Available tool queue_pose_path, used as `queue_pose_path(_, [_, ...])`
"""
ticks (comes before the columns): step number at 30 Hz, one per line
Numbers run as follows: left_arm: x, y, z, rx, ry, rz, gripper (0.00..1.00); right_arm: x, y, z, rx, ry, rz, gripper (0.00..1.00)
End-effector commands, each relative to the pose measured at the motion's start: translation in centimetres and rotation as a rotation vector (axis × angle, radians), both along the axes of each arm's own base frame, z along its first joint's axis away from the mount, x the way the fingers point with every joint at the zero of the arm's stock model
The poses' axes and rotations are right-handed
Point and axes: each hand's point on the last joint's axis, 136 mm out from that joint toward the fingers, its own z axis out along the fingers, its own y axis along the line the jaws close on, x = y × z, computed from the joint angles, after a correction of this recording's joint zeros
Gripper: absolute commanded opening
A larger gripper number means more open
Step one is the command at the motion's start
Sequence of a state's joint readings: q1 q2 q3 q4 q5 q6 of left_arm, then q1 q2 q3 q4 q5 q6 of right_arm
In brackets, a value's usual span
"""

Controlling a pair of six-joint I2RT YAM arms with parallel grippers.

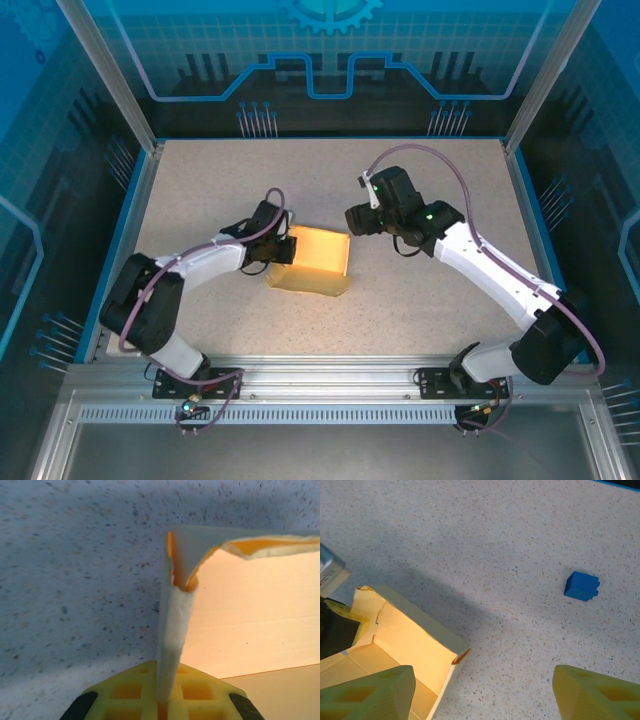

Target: Fold the paper box

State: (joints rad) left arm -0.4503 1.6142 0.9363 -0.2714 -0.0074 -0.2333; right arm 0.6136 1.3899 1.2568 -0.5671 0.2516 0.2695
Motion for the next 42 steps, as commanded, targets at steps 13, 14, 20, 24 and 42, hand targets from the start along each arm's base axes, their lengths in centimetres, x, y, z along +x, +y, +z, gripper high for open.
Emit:
queue_pose_path(13, [0.5, -2.0, -2.7, 0.063, 0.24, -0.149, 0.1, -0.4, -2.3, -3.8, -0.022, 0.069, -0.047, 0.73])
queue_pose_path(14, [0.6, -2.1, -2.7, 0.059, 0.241, -0.15, 0.12, -0.4, -2.4, -3.9, -0.022, 0.071, -0.049, 0.73])
queue_pose_path(20, [2.4, -3.5, -0.2, 0.009, 0.182, -0.159, 0.33, -0.1, -2.5, -5.1, -0.035, 0.094, -0.055, 0.73])
queue_pose_path(24, [3.8, -4.2, 2.8, -0.03, 0.097, -0.163, 0.47, 0.1, -2.4, -6.0, -0.044, 0.11, -0.055, 0.73])
queue_pose_path(42, [3.5, 4.6, 11.0, -0.043, -0.33, 0.158, 0.65, 0.9, -3.9, -6.6, -0.037, 0.102, -0.093, 0.73])
